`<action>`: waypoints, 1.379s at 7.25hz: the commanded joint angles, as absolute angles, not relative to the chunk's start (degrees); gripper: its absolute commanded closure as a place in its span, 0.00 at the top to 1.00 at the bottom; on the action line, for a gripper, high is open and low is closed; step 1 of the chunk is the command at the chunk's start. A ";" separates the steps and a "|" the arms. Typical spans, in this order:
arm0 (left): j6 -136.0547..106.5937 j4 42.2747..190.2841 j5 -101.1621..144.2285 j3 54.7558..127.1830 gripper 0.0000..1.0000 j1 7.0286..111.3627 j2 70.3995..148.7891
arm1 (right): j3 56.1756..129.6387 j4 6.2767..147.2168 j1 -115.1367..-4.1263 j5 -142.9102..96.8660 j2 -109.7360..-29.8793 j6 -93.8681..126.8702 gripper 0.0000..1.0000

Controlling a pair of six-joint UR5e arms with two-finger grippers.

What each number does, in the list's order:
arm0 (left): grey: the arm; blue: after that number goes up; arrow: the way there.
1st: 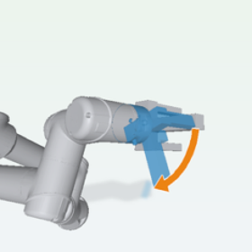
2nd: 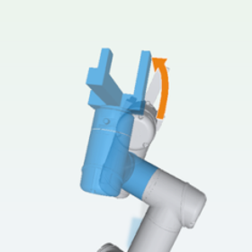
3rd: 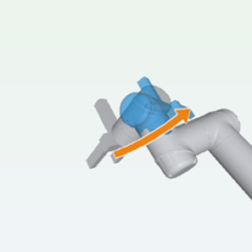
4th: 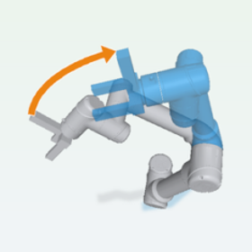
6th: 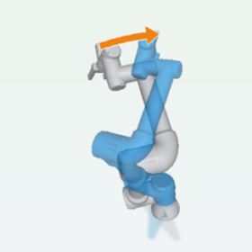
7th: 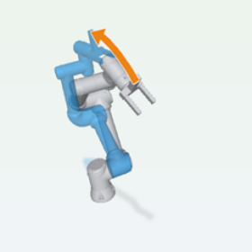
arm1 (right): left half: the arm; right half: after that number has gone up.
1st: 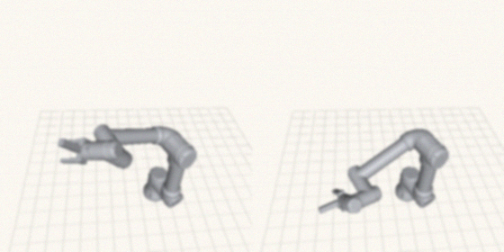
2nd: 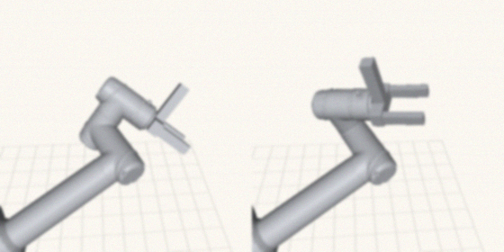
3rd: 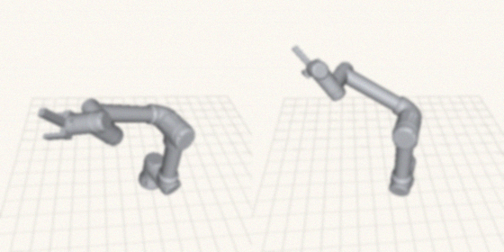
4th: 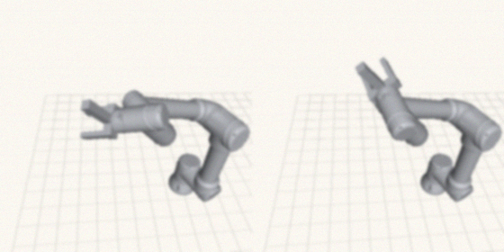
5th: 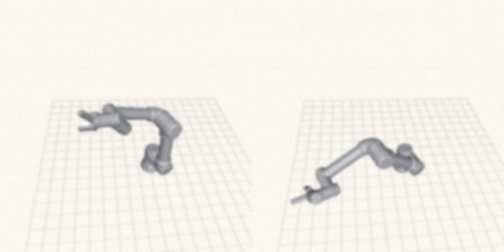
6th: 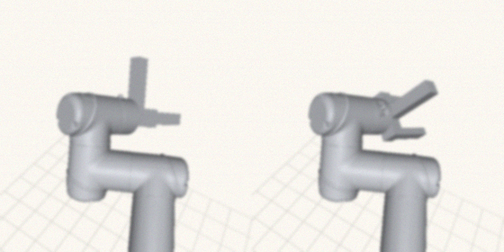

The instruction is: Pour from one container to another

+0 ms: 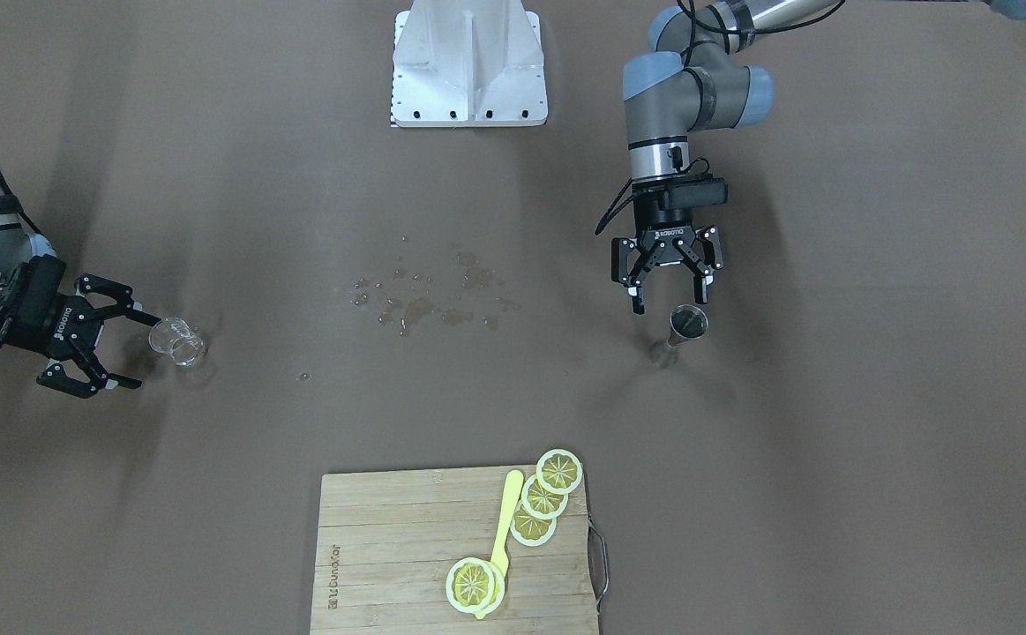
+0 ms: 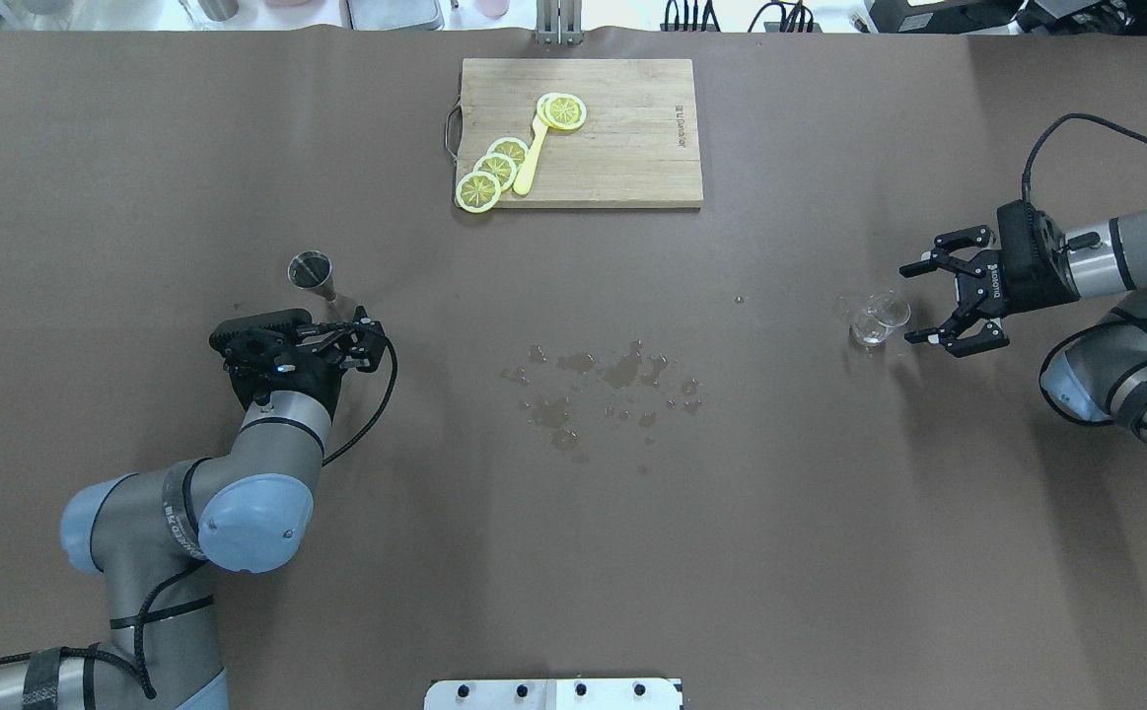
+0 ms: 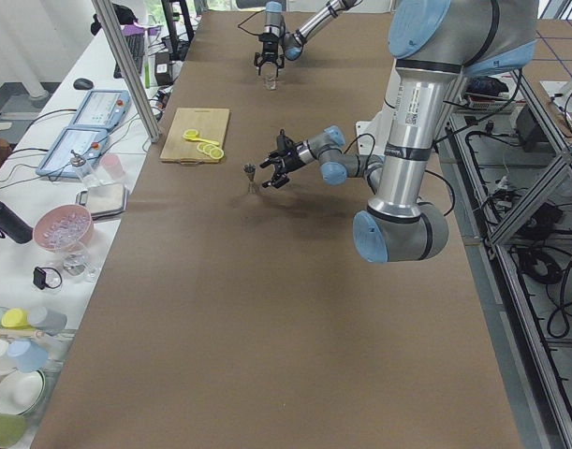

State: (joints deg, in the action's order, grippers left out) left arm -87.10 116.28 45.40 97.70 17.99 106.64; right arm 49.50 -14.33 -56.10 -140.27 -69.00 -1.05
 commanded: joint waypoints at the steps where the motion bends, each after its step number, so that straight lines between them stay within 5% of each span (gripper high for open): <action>1: -87.10 116.28 43.96 97.03 0.98 18.10 106.87 | 49.22 -14.33 -55.20 -139.22 -68.47 -1.05 0.94; 10: -87.28 117.60 30.69 87.90 0.93 18.28 110.74 | 49.75 -14.24 -53.17 -137.81 -68.55 -0.62 0.91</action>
